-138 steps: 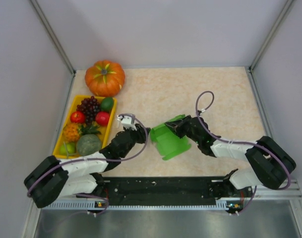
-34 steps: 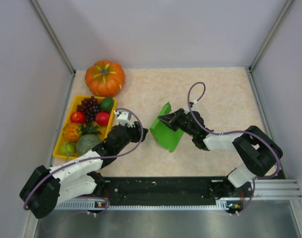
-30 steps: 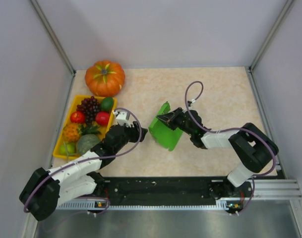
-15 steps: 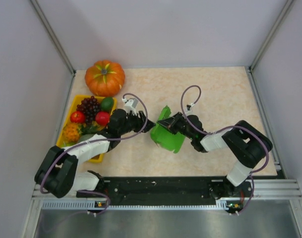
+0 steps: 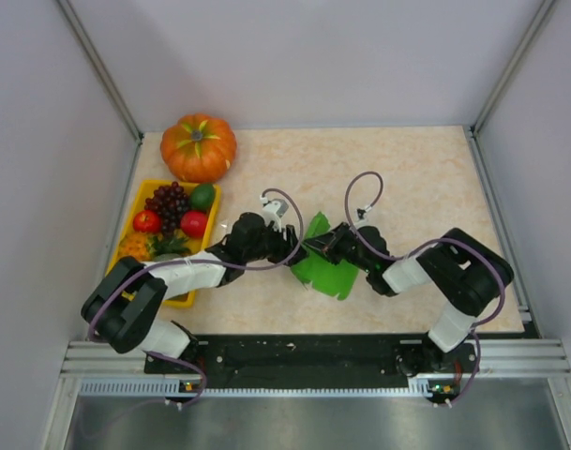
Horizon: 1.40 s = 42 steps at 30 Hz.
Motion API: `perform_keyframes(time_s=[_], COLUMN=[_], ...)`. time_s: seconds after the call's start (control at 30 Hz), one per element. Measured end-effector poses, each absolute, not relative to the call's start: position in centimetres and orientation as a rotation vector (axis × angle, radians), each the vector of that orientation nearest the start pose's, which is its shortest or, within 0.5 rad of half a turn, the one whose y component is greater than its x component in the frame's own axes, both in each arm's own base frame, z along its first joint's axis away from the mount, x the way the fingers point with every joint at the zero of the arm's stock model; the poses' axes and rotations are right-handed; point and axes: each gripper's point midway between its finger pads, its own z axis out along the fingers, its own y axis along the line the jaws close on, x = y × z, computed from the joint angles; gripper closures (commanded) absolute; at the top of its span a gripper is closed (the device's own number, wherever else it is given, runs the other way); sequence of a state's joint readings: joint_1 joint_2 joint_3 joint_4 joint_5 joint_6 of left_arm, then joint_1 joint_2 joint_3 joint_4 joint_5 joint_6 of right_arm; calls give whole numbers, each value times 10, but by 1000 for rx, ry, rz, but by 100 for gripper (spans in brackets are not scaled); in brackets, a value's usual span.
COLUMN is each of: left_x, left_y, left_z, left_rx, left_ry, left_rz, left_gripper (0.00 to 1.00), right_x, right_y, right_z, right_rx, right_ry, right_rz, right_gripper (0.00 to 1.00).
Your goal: Fold the paper box
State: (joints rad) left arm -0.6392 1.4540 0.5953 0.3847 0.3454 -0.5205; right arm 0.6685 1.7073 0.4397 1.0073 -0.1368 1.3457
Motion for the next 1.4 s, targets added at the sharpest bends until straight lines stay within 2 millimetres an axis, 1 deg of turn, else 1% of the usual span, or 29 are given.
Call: perform_keyframes(time_s=[0.03, 0.13, 0.17, 0.27, 0.37, 0.4, 0.47, 0.5, 0.53, 0.6, 0.63, 0.73, 0.77, 0.87, 0.93, 0.97, 1.03, 1.1, 1.17, 1.27, 1.4], left_x=[260, 257, 259, 264, 269, 270, 270, 270, 270, 270, 271, 273, 273, 275, 276, 277, 279, 280, 280, 281, 282], left_y=[-294, -299, -302, -306, -303, -301, -298, -297, -297, -297, -297, -297, -297, -296, -294, -293, -291, -290, -288, -286, -285], left_z=[90, 92, 96, 103, 105, 104, 101, 101, 101, 103, 105, 108, 109, 110, 110, 110, 111, 114, 119, 128, 135], left_rx=[372, 440, 459, 497, 509, 516, 523, 526, 531, 539, 545, 565, 575, 604, 626, 639, 662, 691, 722, 765, 812], left_ry=[2165, 2166, 2157, 2133, 2120, 2122, 2133, 2137, 2140, 2143, 2143, 2141, 2138, 2131, 2120, 2112, 2092, 2066, 2032, 1975, 1918], left_rz=[-1012, -894, -856, -761, -704, -692, -669, -665, -667, -673, -672, -657, -651, -627, -609, -594, -557, -521, -488, -456, -427], left_gripper=[40, 44, 46, 46, 46, 43, 44, 47, 54, 61, 67, 74, 76, 78, 78, 78, 78, 78, 78, 78, 79], right_x=[288, 285, 286, 288, 289, 289, 289, 289, 288, 288, 288, 288, 288, 287, 287, 288, 289, 291, 298, 310, 313], right_y=[309, 307, 306, 305, 305, 305, 305, 305, 305, 306, 306, 307, 307, 308, 309, 308, 308, 306, 302, 292, 280], right_z=[87, 88, 91, 103, 114, 116, 118, 119, 119, 120, 120, 124, 124, 124, 124, 125, 129, 132, 136, 144, 149], right_rx=[608, 644, 652, 672, 675, 676, 673, 673, 670, 665, 662, 653, 651, 647, 647, 650, 655, 669, 685, 704, 681], right_ry=[2050, 2091, 2097, 2089, 2077, 2076, 2073, 2073, 2075, 2072, 2070, 2058, 2056, 2072, 2091, 2104, 2126, 2162, 2206, 2251, 2327], right_rz=[1450, 1426, 1420, 1414, 1426, 1427, 1430, 1431, 1432, 1438, 1441, 1453, 1457, 1452, 1440, 1430, 1417, 1398, 1378, 1350, 1322], right_gripper=[97, 96, 96, 96, 96, 96, 96, 96, 96, 95, 95, 89, 84, 71, 64, 56, 51, 50, 50, 52, 55])
